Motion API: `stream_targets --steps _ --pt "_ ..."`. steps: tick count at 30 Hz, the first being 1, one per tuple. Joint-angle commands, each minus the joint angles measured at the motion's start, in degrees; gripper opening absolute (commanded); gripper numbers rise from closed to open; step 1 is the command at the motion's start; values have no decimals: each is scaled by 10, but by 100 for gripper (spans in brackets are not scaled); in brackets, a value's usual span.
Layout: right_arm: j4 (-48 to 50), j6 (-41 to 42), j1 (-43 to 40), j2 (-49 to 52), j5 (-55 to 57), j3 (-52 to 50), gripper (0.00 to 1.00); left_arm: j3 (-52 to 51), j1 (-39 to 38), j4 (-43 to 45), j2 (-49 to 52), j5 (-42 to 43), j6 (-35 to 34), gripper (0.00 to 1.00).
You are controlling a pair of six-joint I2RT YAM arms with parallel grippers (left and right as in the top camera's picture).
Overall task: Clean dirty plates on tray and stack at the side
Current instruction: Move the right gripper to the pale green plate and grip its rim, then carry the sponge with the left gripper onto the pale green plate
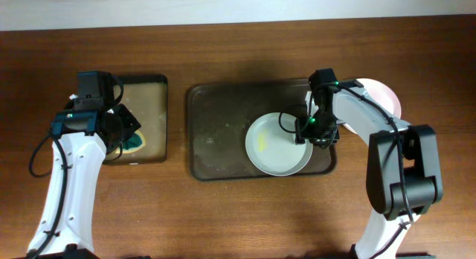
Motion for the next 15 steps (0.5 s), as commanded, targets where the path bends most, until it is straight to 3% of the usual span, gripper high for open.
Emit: stream_targets --steps 1,3,4,5,9,15 --pt "19 9 6 10 -8 -35 49 -1 3 3 -1 2 8 0" --pt "20 8 7 10 -30 -36 34 -1 3 3 -1 11 8 0" --pt "20 9 7 10 -41 -36 15 -1 3 3 -1 17 8 0" --pt "22 9 7 10 -52 -36 6 -1 3 3 -1 26 12 0" --pt "31 34 7 10 -64 -36 4 -1 -3 7 -1 54 16 0" --pt "75 67 44 10 -64 -36 4 -1 -87 23 -1 103 59 0"
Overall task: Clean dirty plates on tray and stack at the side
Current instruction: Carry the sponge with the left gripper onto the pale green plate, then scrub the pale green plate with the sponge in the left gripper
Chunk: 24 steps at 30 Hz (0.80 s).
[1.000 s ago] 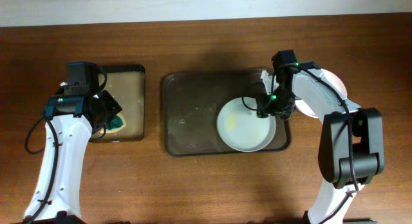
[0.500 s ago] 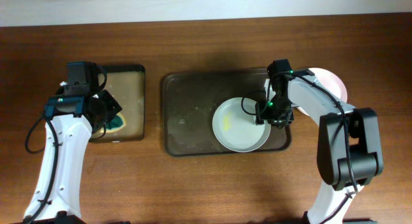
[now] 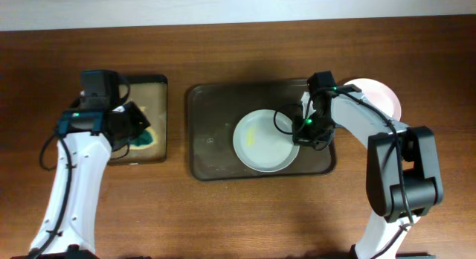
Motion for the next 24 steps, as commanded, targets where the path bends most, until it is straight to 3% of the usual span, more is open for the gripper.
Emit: stream_targets --steps 1,8,16,20,24 --pt "34 29 46 16 10 -11 4 -1 -71 11 0 37 27 0" --pt "101 33 125 16 18 -11 5 -1 -200 66 46 34 12 0" --pt "118 44 139 17 31 -11 5 -1 -254 105 150 64 -14 0" --pt "121 74 139 17 31 -11 4 -1 -266 127 192 65 -58 0" --pt "123 78 139 17 31 -11 4 -1 -278 174 236 125 -59 0"
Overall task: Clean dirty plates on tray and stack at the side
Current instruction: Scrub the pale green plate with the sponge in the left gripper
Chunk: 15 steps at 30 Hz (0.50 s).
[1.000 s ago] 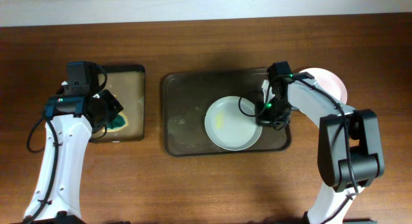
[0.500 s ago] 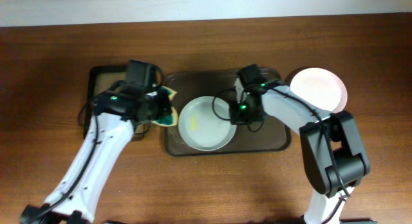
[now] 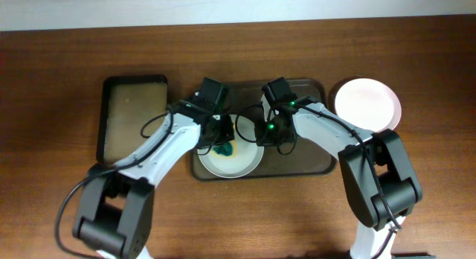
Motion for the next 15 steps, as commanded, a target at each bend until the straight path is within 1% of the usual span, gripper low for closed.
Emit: stream_targets --steps 1,6,8,13,15 --pt "2 16 1 14 21 -8 4 -1 -12 34 37 69 -17 0" --pt "2 16 1 14 21 -8 4 -1 -21 39 70 68 -17 0" --pt "2 16 1 14 25 -8 4 -1 -21 29 81 34 -16 0" --pt "-7 16 1 14 47 -8 4 -1 -21 -45 87 -202 -17 0" --pt "-7 16 1 14 50 -8 4 -1 -20 -63 87 -268 -17 0"
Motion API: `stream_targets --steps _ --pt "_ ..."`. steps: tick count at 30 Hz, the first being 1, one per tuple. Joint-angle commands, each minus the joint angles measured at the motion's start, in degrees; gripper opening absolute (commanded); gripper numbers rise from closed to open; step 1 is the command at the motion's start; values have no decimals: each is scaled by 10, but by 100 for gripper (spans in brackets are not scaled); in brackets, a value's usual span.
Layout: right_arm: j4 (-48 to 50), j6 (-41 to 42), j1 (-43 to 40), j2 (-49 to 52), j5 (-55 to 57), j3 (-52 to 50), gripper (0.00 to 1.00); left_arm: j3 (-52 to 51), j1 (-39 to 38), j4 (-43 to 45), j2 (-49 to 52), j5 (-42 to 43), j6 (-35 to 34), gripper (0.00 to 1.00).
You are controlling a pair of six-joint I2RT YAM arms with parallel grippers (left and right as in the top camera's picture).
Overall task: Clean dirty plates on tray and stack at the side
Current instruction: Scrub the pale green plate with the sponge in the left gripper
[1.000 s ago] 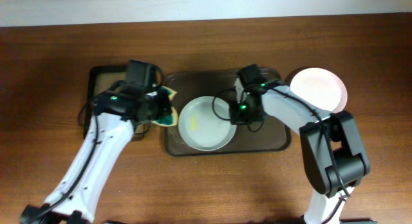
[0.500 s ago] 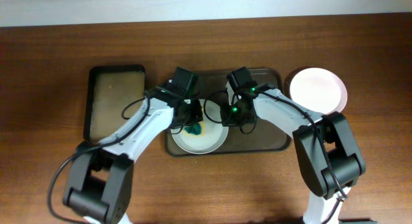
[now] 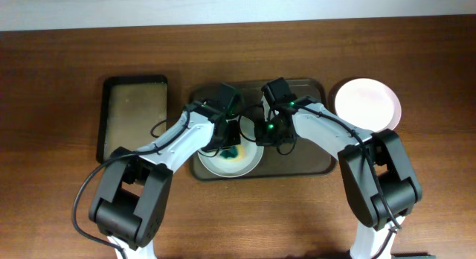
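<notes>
A white plate (image 3: 220, 164) lies in the left part of the dark tray (image 3: 312, 158). My left gripper (image 3: 227, 142) is over the plate, shut on a teal sponge (image 3: 230, 150) that rests on the plate's face. At the plate's right rim, my right gripper (image 3: 266, 135) is shut on the edge. A pink plate (image 3: 367, 103) sits on the table to the right of the tray.
A smaller dark tray (image 3: 134, 117) lies at the left with nothing in it. Both arms cross over the middle tray, their cables hanging above it. The table's back edge meets a white wall.
My left gripper with the sponge has shifted a little to the right across the white plate. The right gripper and the plate are where they were.
At first my left gripper was on the sponge in the small left tray, and my right gripper held the white plate at the main tray's right. Then the plate was at the tray's middle, later at its left, with the sponge on it, as now.
</notes>
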Motion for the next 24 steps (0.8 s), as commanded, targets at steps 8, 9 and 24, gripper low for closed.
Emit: stream_targets --steps 8,9,24 --pt "-6 5 0 13 44 -12 4 32 35 -122 26 -337 -4 0" --pt "-7 5 0 13 44 -13 4 51 38 -134 26 -332 -4 0" --pt "-6 6 0 13 43 -13 4 100 8 -31 82 51 -3 0"
